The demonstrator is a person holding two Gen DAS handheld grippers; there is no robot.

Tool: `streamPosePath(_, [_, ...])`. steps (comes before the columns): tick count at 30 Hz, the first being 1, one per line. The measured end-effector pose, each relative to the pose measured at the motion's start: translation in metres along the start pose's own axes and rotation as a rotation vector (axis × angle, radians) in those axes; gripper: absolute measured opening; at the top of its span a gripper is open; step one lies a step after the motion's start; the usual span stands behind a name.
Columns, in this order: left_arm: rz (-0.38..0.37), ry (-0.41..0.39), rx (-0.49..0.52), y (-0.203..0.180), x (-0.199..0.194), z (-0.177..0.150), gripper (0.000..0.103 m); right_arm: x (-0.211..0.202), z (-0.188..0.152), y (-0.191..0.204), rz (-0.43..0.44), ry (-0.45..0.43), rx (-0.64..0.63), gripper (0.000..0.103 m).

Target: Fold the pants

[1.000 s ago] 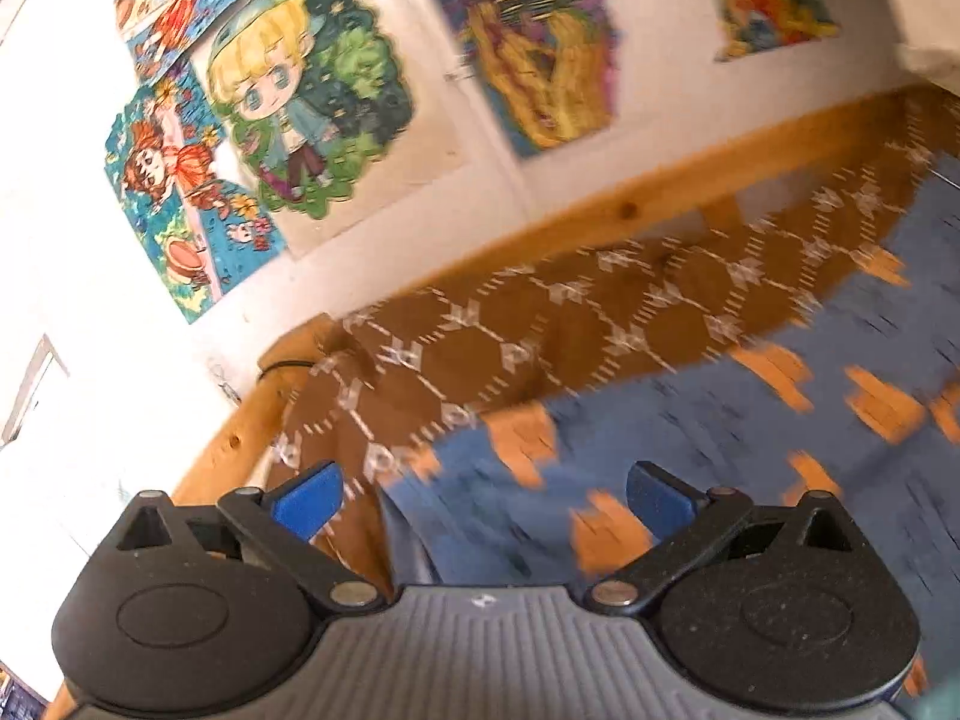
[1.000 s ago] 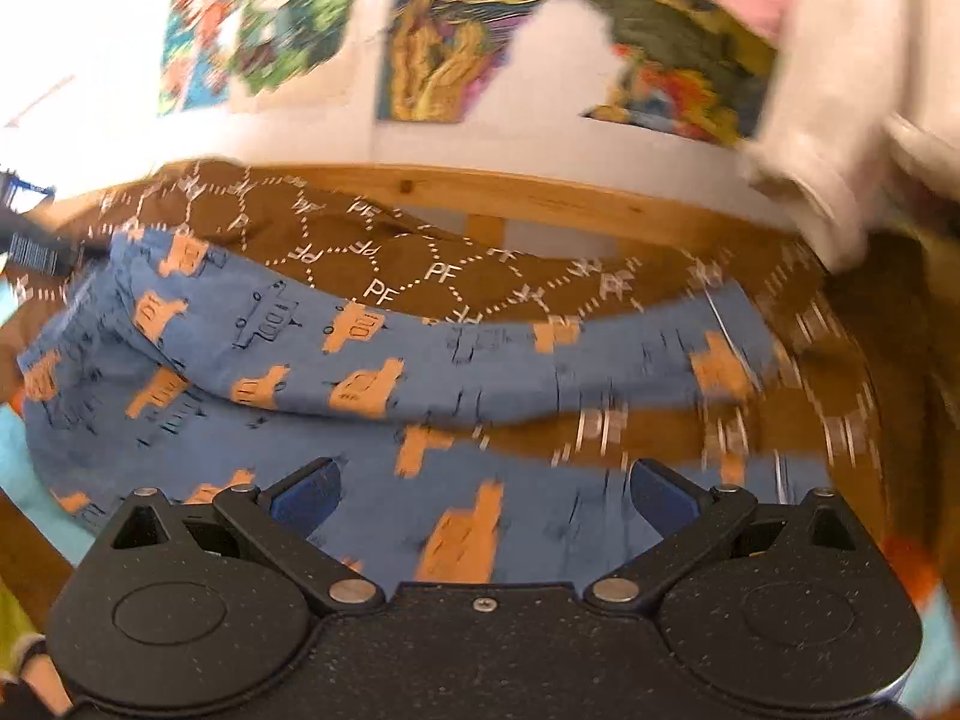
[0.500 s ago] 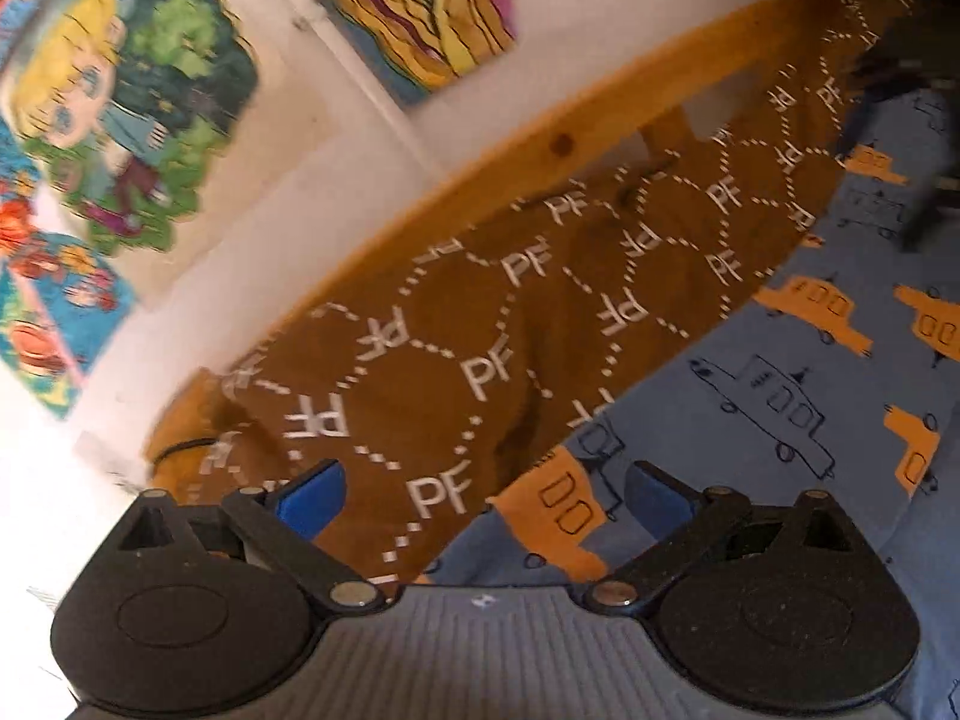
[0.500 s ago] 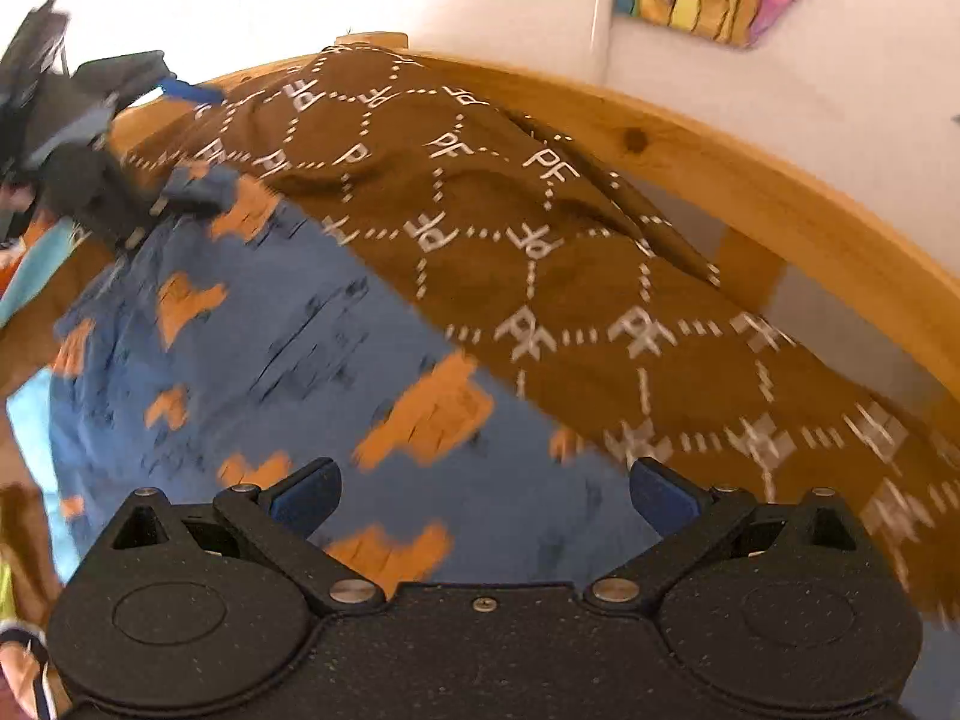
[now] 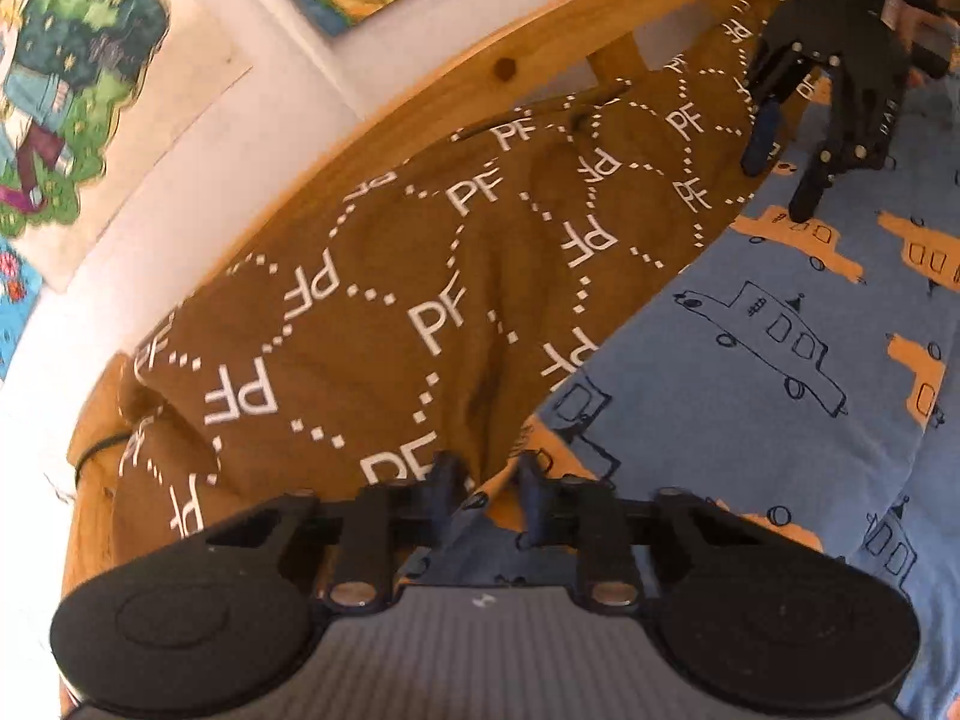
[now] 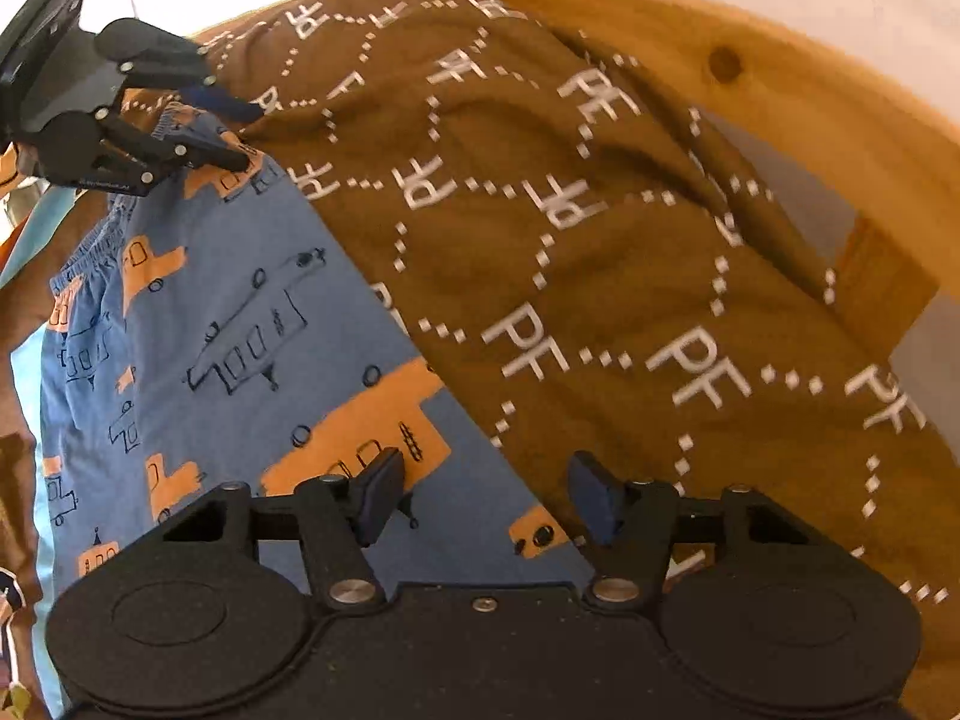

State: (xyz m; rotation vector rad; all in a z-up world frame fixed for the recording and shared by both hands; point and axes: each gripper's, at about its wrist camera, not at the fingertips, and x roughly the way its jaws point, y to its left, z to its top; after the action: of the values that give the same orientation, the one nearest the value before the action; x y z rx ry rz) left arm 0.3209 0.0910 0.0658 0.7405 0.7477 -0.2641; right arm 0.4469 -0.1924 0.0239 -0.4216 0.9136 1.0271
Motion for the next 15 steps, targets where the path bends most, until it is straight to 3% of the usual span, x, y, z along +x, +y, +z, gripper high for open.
streamPosePath(3, [0.039,-0.019,0.002,-0.007,-0.001,0.002,0.005,0.002,-0.003,-0.002,0.009,0.014,0.015,0.046])
streamPosePath(5, [0.050,-0.037,-0.015,-0.010,-0.003,0.002,0.002,0.003,-0.003,0.001,0.014,0.028,0.000,0.013])
streamPosePath(6, [0.058,-0.041,-0.026,-0.011,-0.004,0.002,0.001,0.003,-0.004,0.004,0.012,0.040,-0.009,0.009])
streamPosePath(10, [0.098,-0.073,-0.047,-0.013,-0.012,0.002,0.000,-0.003,-0.004,0.018,-0.053,0.036,-0.053,0.001])
streamPosePath(15, [0.228,-0.126,-0.091,-0.006,-0.026,0.016,0.000,-0.028,0.010,0.035,-0.263,-0.081,-0.100,0.001])
